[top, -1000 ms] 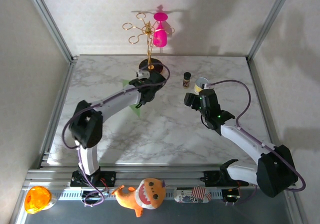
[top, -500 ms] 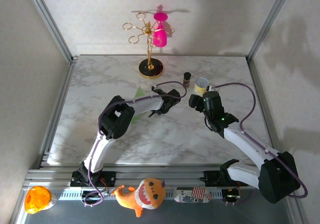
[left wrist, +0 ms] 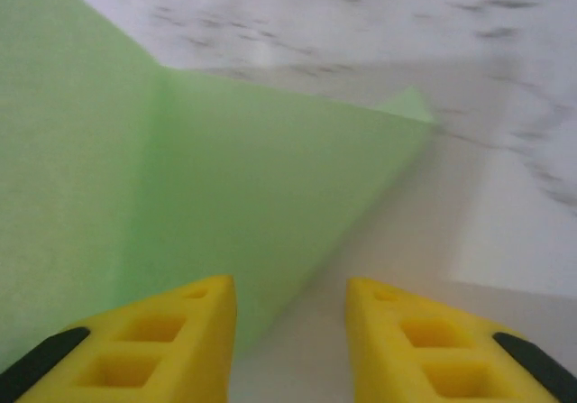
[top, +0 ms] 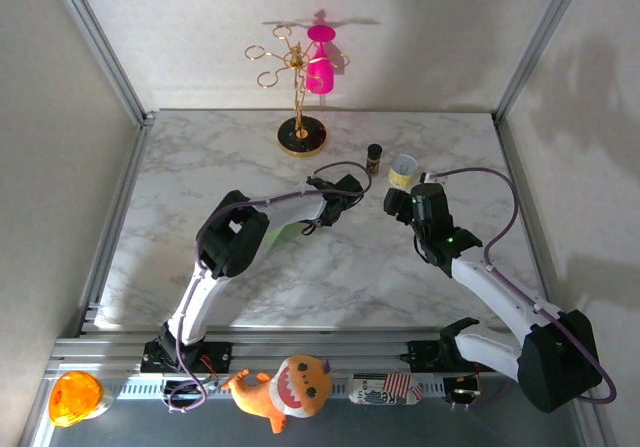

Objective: Fold a paper plane with a square sheet of paper (pick it up from the middle)
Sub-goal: Turn over the paper at the center of the table.

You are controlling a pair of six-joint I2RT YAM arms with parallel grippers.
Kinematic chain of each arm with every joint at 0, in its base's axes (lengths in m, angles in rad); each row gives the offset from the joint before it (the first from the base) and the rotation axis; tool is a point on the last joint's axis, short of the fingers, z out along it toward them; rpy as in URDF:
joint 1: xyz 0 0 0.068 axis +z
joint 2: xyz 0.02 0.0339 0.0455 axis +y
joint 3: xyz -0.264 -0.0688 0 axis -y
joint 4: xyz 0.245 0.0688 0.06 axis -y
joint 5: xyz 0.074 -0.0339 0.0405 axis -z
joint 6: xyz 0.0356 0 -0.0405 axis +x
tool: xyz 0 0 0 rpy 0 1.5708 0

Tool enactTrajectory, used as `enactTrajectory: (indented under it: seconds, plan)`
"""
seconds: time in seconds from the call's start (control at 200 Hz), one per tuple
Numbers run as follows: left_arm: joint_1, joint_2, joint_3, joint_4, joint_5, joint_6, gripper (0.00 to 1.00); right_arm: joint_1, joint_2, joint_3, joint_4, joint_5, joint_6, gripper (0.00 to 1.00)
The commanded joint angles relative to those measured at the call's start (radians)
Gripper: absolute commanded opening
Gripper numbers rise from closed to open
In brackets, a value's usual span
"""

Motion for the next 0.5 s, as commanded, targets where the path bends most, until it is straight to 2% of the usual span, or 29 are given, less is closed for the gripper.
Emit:
enactTrajectory:
  seconds: [0.0,0.145,0.235,0.361,0.496]
  plan:
    - [-0.011,-0.121,-0.064,0.164,0.289,-0.020,0.41,-0.008,-0.002,-0.003,-0.012,0.023,0.017,0.85]
    - [-0.008,-0.252,-0.213,0.380,0.576,-0.100,0.46,-0.019,0.003,-0.007,-0.003,-0.003,0.047,0.85]
    - [0.004,-0.339,-0.314,0.483,0.665,-0.150,0.47,-0.023,0.008,-0.011,0.013,-0.033,0.060,0.85]
    - [0.058,-0.464,-0.481,0.570,0.665,-0.190,0.43,-0.024,0.031,-0.010,0.028,-0.072,0.065,0.85]
    - [0.155,-0.546,-0.646,0.584,0.608,-0.204,0.29,-0.024,0.067,-0.001,0.037,-0.108,0.070,0.85]
